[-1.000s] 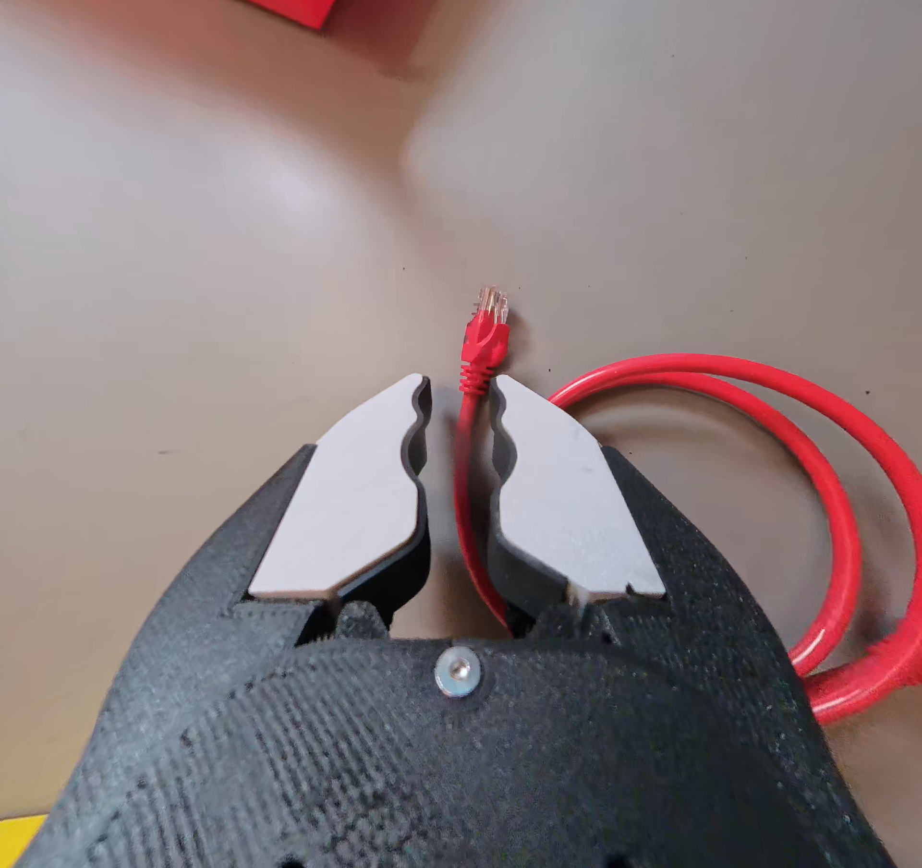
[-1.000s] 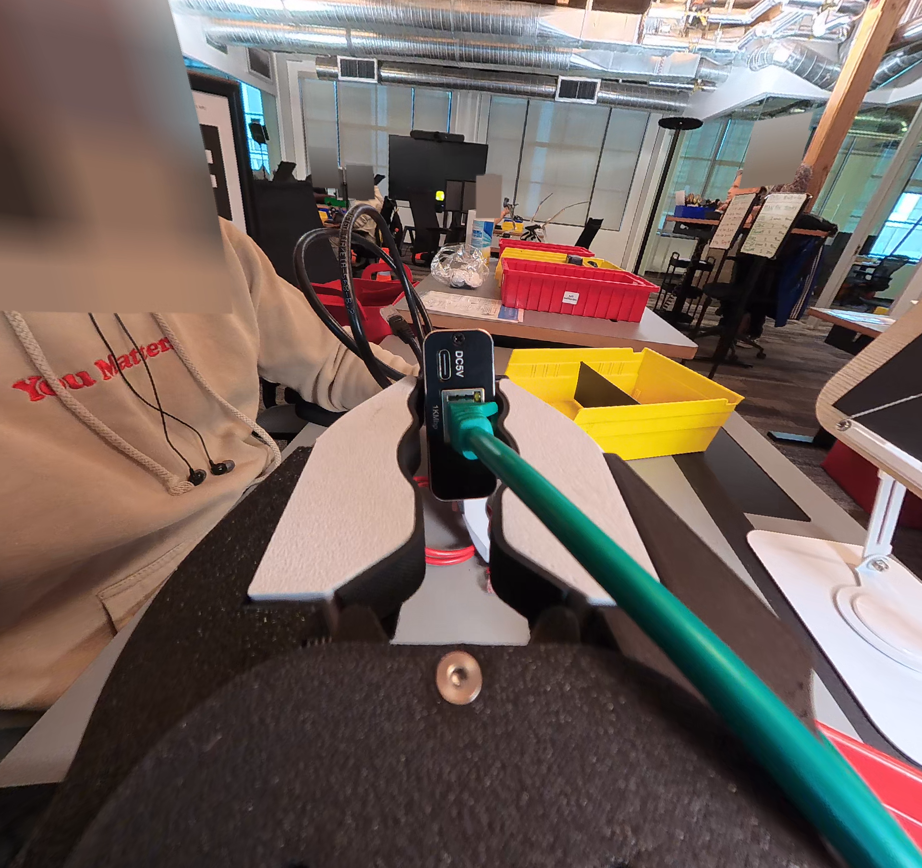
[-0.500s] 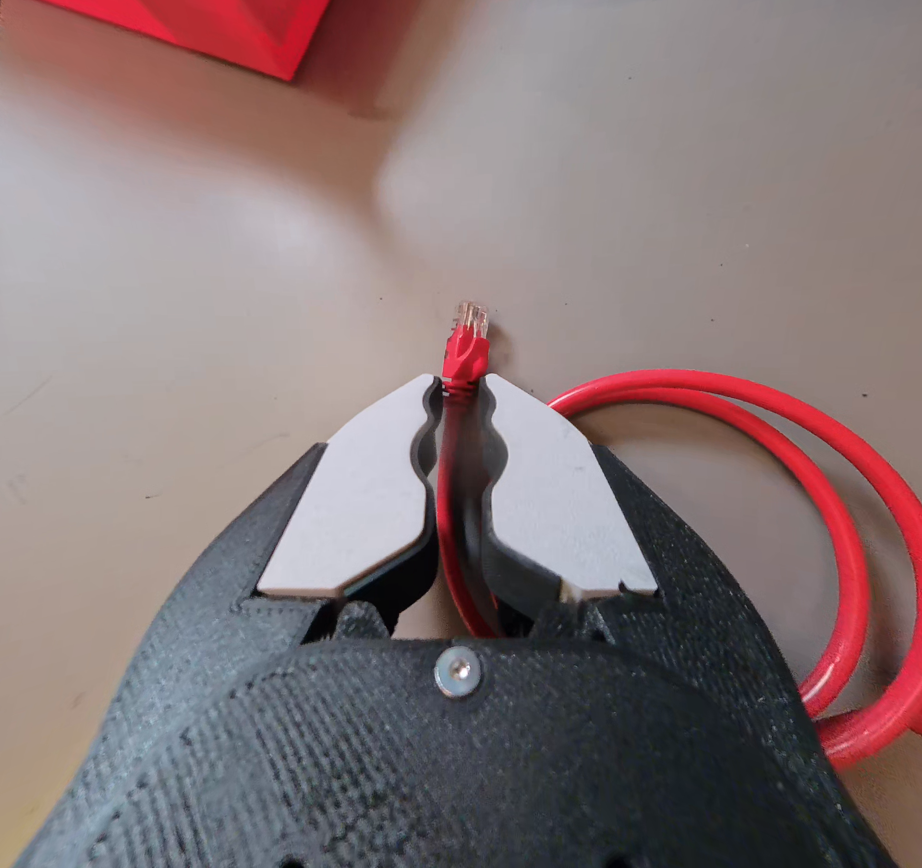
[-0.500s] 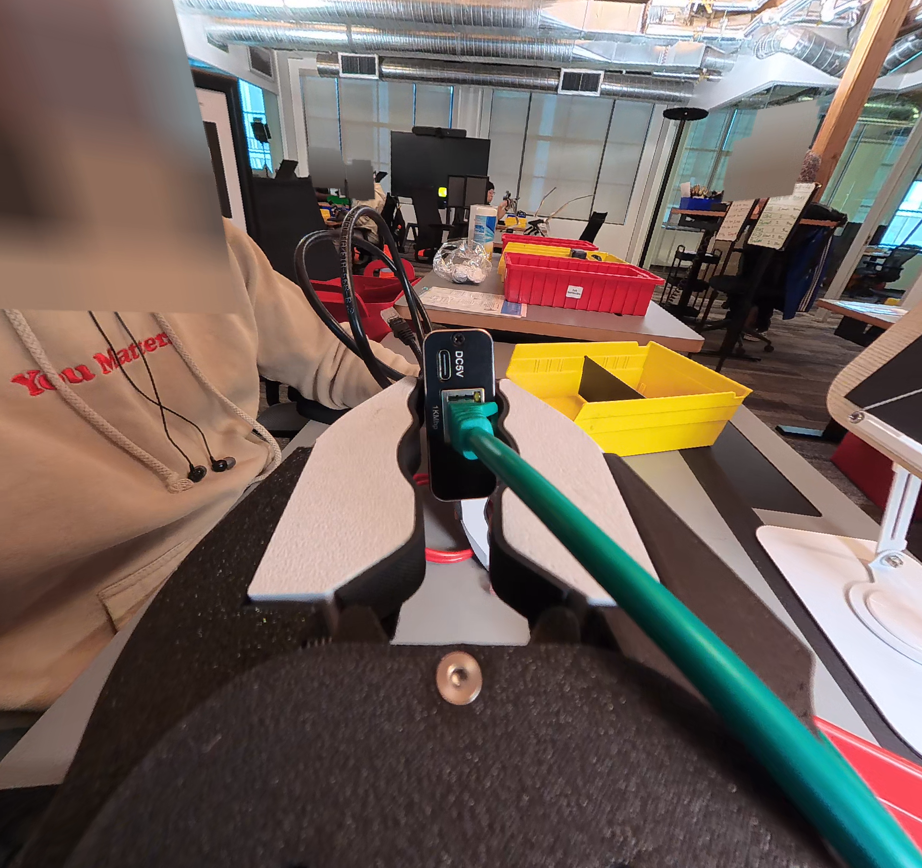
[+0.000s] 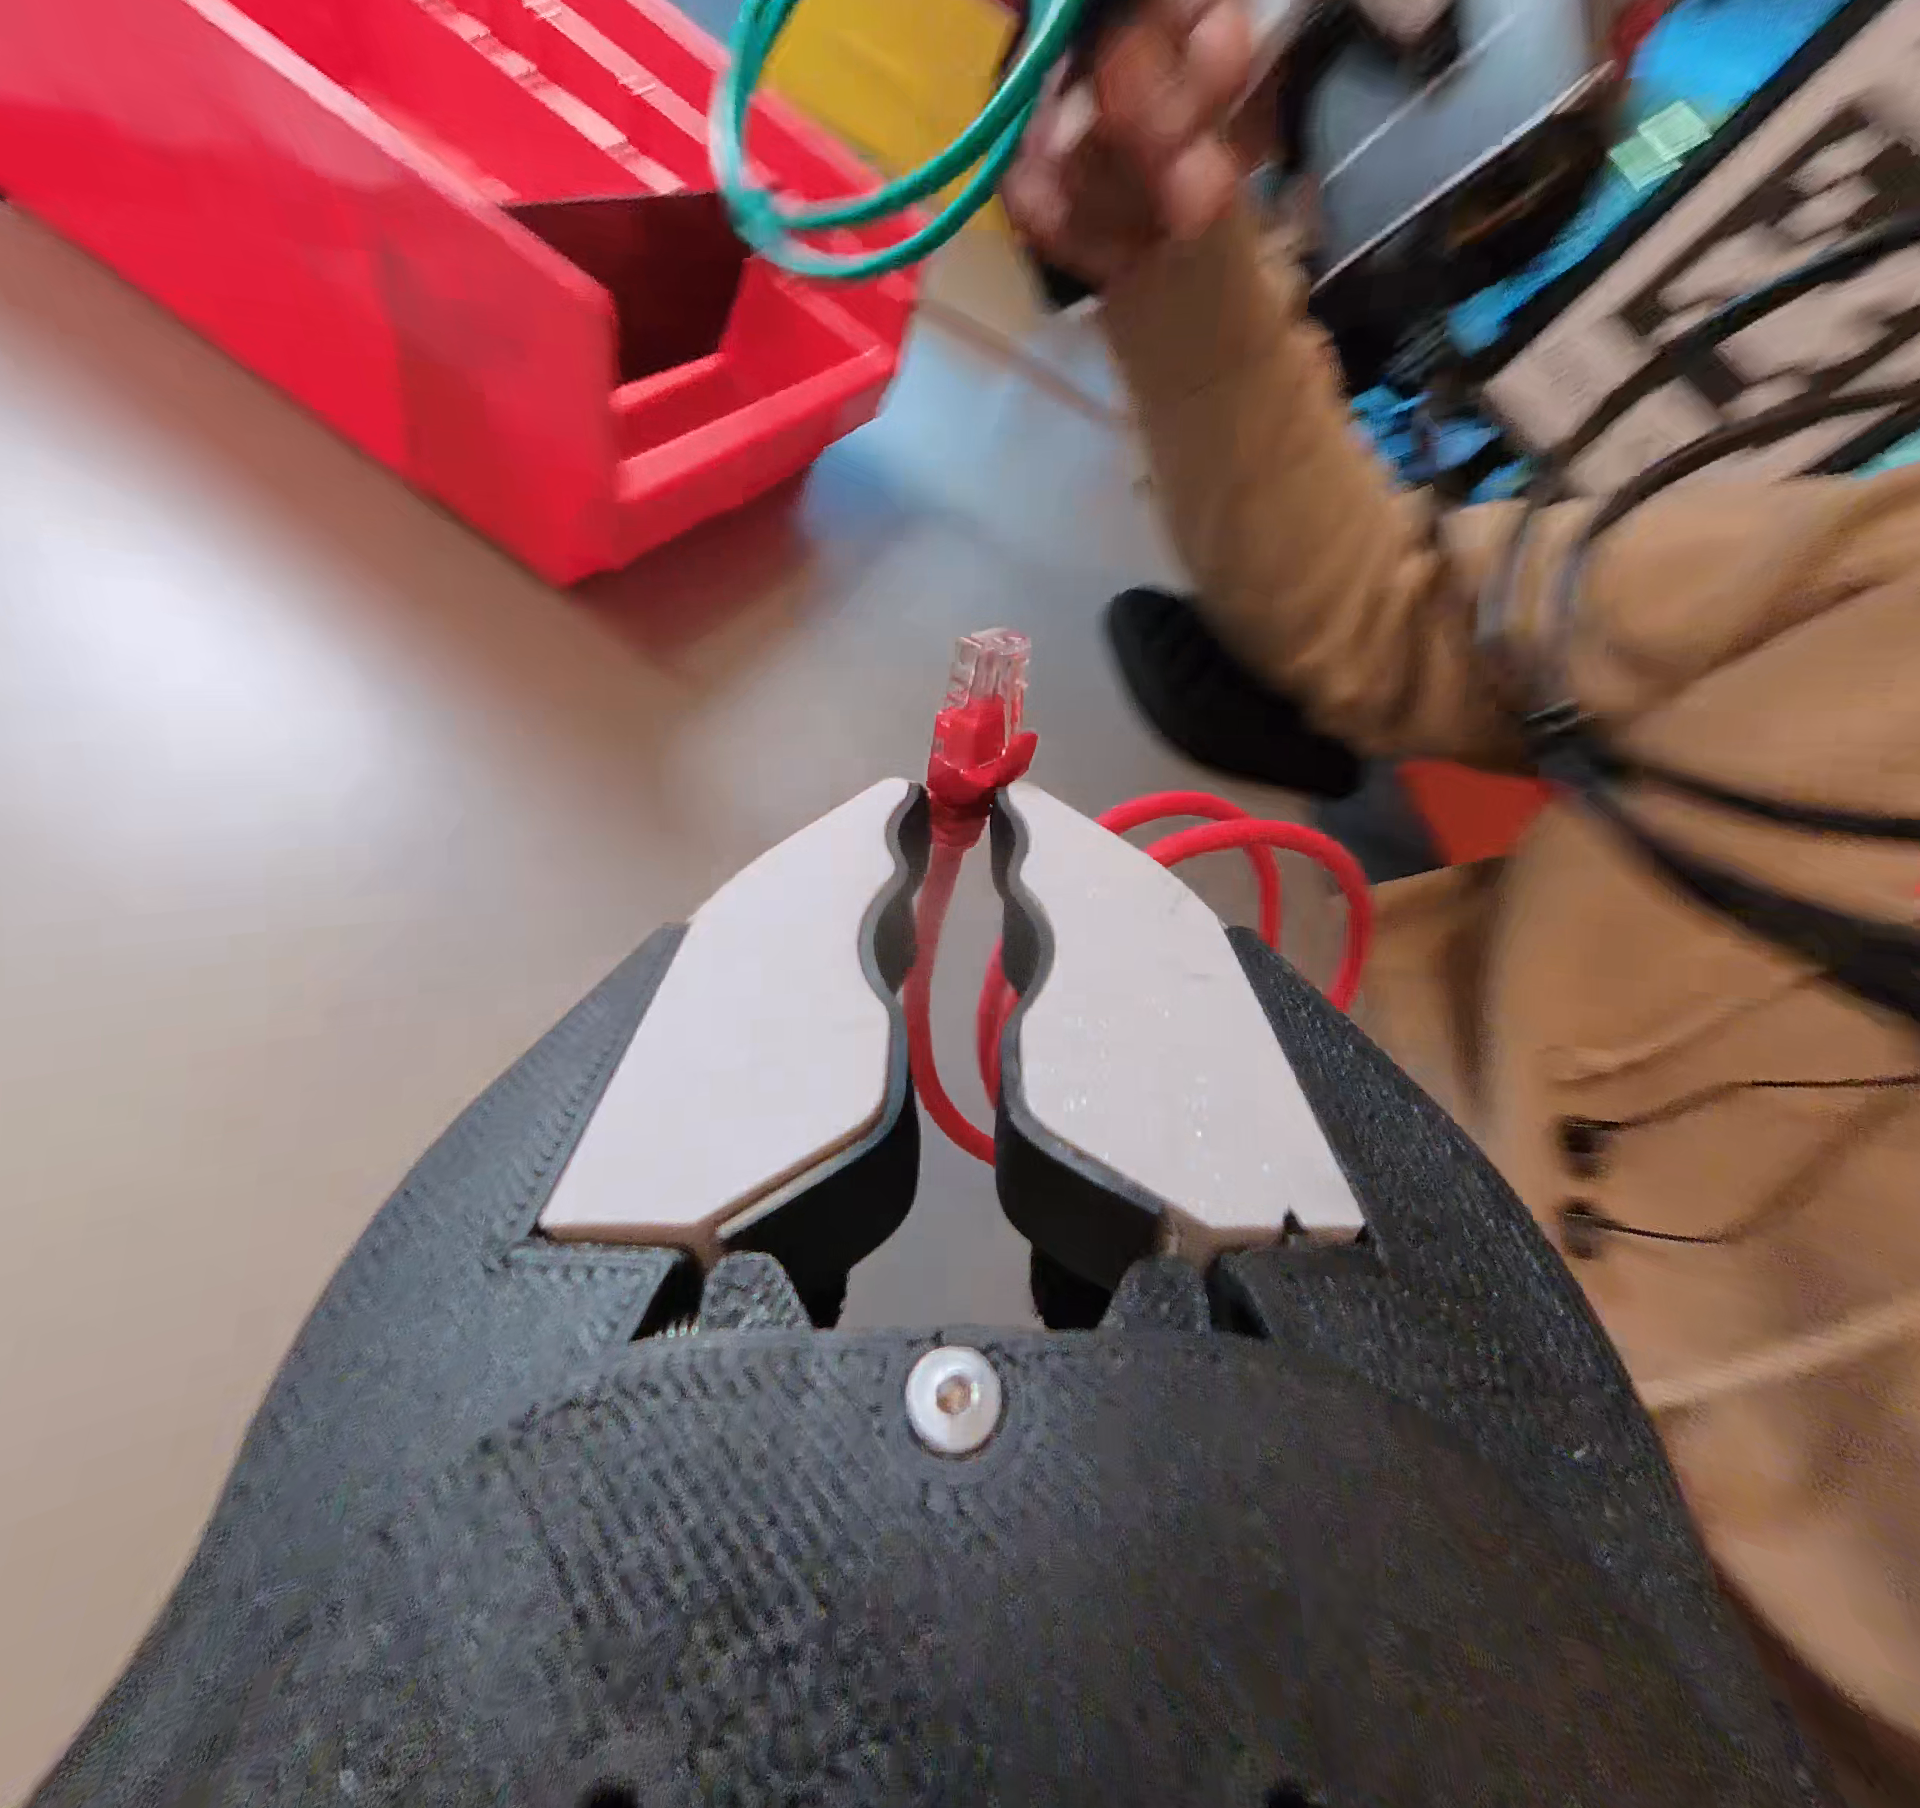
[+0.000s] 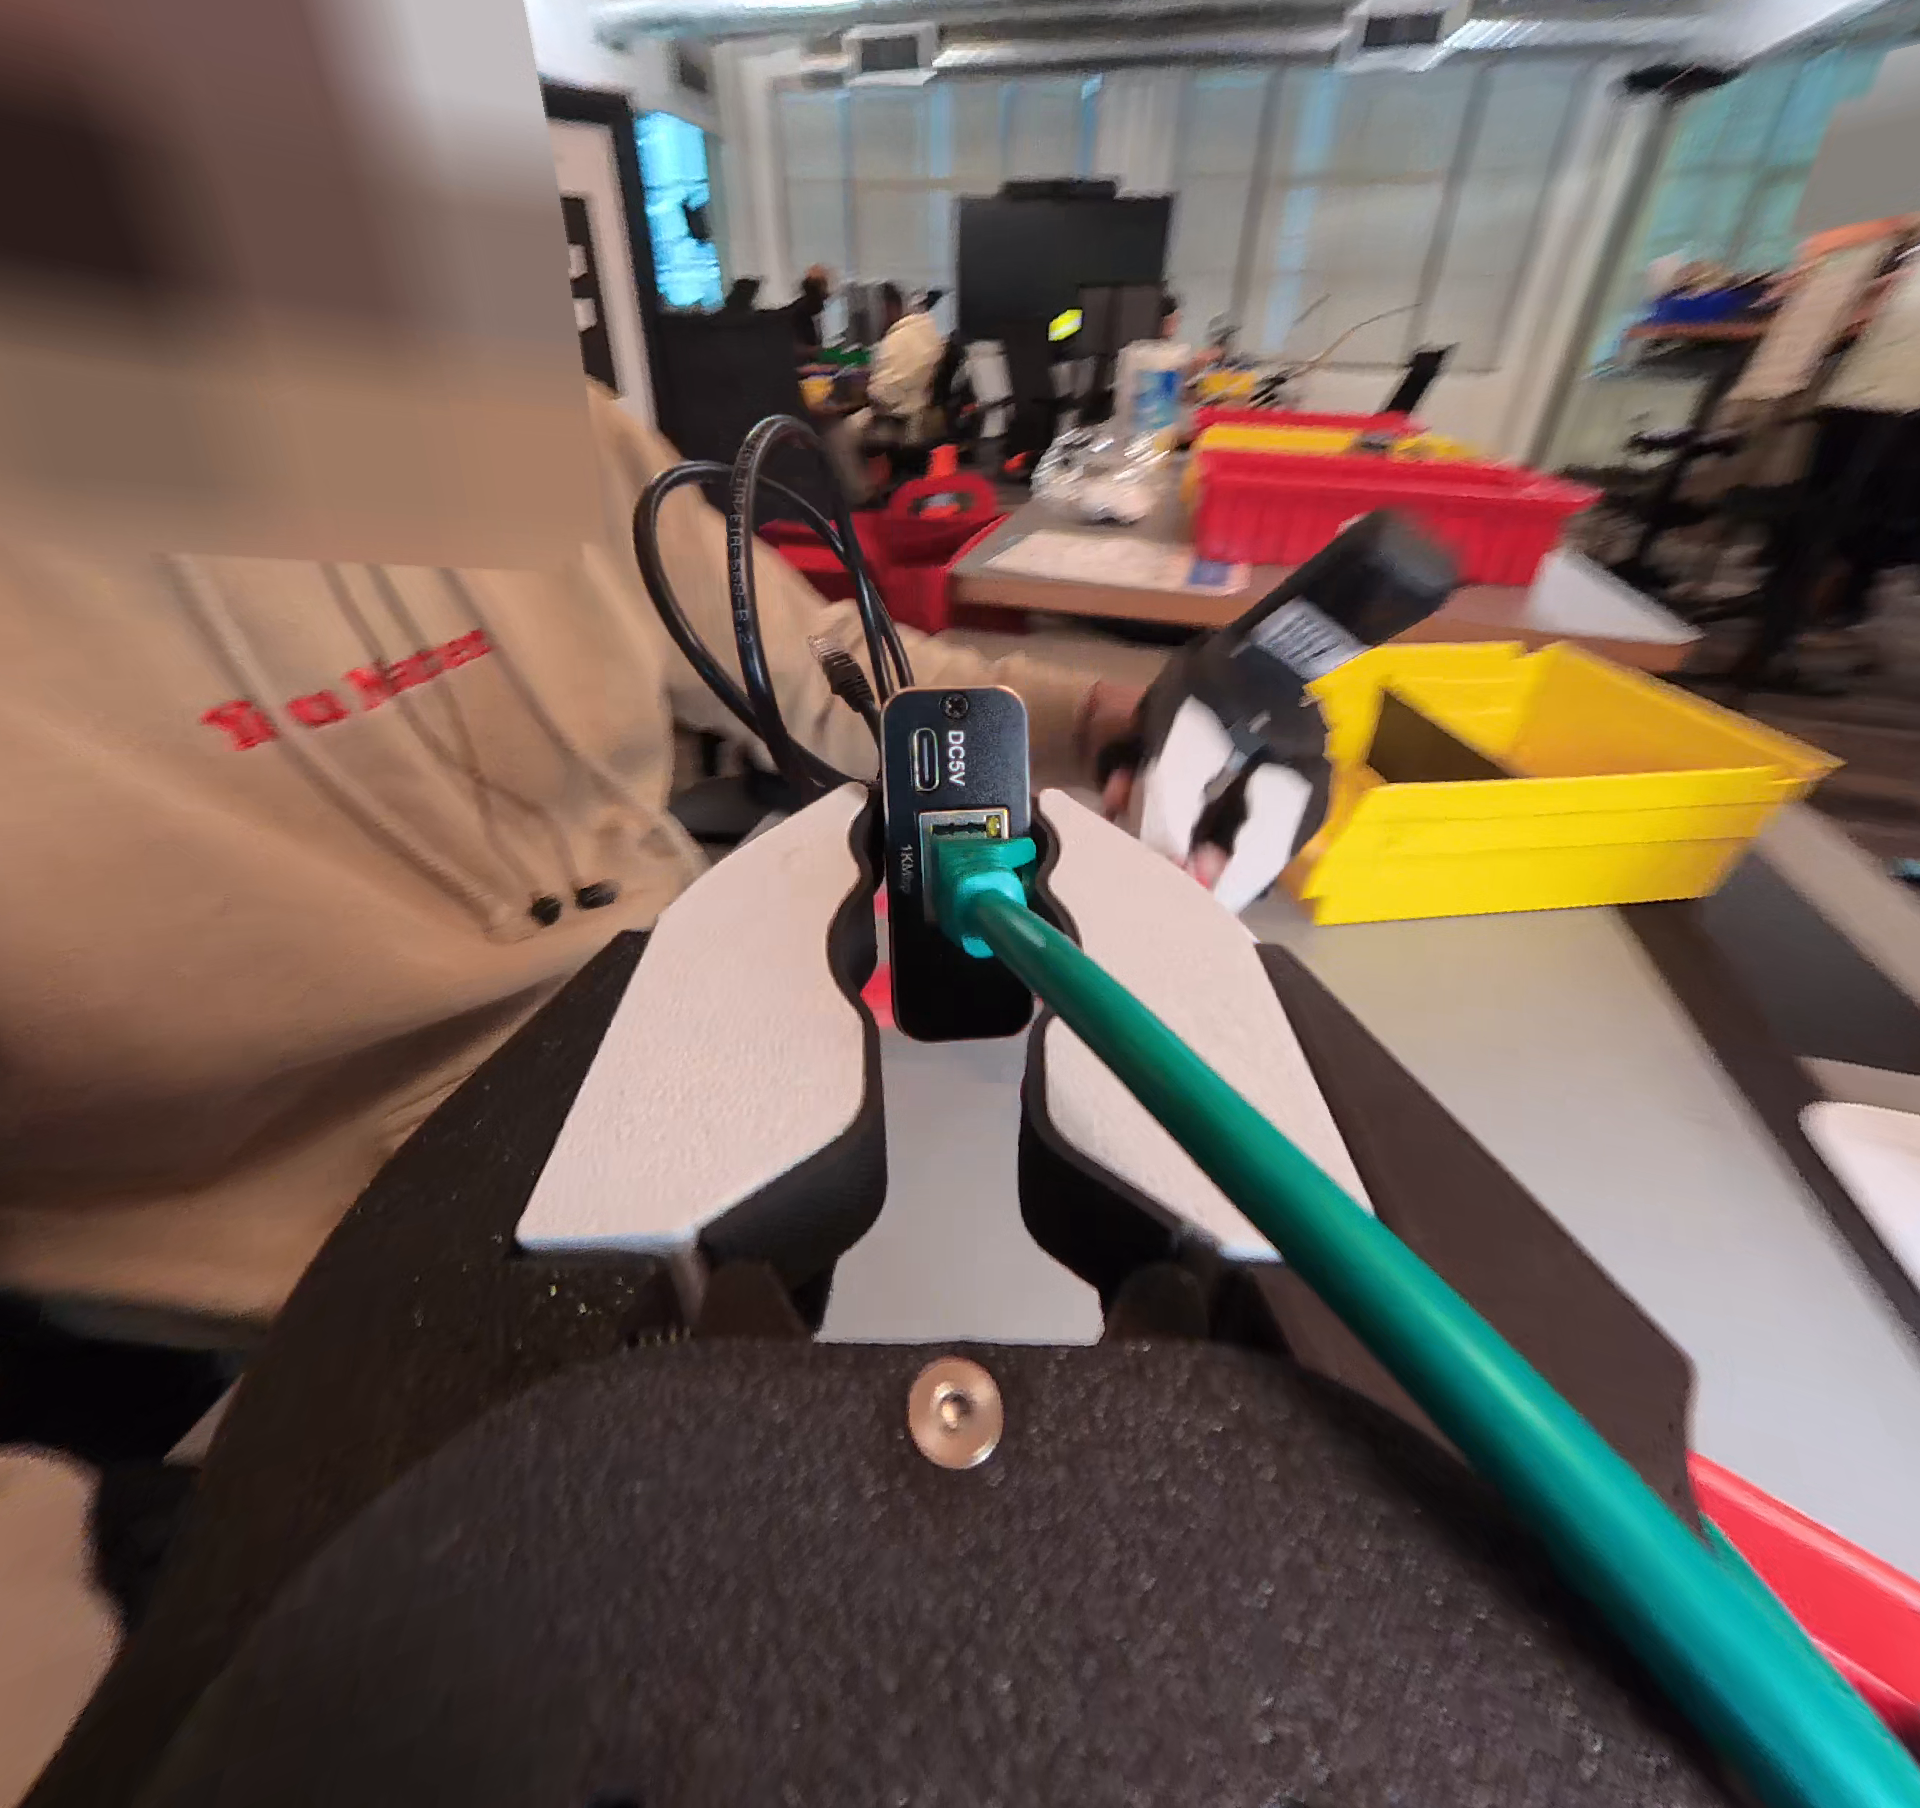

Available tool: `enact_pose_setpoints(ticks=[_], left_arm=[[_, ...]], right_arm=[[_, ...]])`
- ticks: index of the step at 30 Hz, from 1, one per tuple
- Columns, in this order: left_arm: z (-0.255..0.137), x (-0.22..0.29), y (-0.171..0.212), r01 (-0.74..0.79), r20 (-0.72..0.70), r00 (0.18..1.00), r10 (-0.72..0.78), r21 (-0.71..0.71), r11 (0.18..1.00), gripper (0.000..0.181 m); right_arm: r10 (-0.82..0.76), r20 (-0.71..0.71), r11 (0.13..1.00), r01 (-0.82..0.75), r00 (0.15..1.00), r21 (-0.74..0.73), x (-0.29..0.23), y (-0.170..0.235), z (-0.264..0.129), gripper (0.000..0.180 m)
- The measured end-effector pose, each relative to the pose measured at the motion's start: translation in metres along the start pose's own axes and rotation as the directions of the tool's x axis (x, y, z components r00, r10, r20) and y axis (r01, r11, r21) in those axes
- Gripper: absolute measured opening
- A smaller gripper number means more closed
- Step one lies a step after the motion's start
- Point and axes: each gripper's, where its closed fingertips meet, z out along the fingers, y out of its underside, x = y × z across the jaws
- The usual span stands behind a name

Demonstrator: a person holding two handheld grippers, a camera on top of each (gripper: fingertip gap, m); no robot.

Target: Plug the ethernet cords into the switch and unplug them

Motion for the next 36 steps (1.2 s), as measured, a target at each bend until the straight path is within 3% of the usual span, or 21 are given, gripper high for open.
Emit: enact_pose_setpoints(ticks=[4, 7, 17, 23, 29, 32, 34, 36], left_arm=[[0.009, 0.056, -0.006, 0.090, -0.314, 0.945, -0.087, -0.008, 0.996, 0.009], [0.021, 0.089, 0.000, 0.108, -0.468, 0.874, -0.127, -0.068, 0.992, 0.008], [0.044, 0.103, 0.004, 0.206, -0.543, 0.809, -0.225, -0.097, 0.974, 0.008], [0.049, 0.077, 0.017, 0.157, -0.406, 0.894, -0.189, -0.112, 0.981, 0.007], [0.029, 0.011, 0.054, 0.054, -0.027, 0.998, -0.065, -0.305, 0.951, 0.008], [0.010, -0.039, 0.067, 0.055, 0.252, 0.967, 0.045, -0.375, 0.925, 0.008], [0.001, -0.055, 0.053, -0.002, 0.350, 0.929, 0.121, -0.321, 0.947, 0.003], [-0.008, -0.052, 0.032, -0.100, 0.387, 0.899, 0.205, -0.274, 0.957, 0.009]], right_arm=[[0.061, 0.138, 0.996, -0.052, 0.989, -0.066, -0.012, 0.018, 0.017, 0.024], [0.092, 0.170, 0.986, -0.066, 0.981, -0.150, -0.017, 0.033, 0.023, 0.024], [0.028, 0.121, 0.980, -0.004, 0.992, -0.197, -0.008, 0.042, 0.036, 0.025], [0.041, 0.081, 0.971, -0.021, 0.996, -0.239, -0.003, 0.048, 0.032, 0.025], [0.090, 0.066, 0.955, -0.067, 0.994, -0.290, -0.007, 0.056, 0.011, 0.024], [0.058, 0.032, 0.969, -0.049, 0.998, -0.241, -0.003, 0.046, 0.002, 0.025], [0.032, -0.006, 0.981, -0.032, 0.999, -0.194, 0.000, 0.035, -0.006, 0.025], [0.003, -0.048, 0.989, -0.010, 0.999, -0.150, 0.004, 0.026, -0.014, 0.025]])
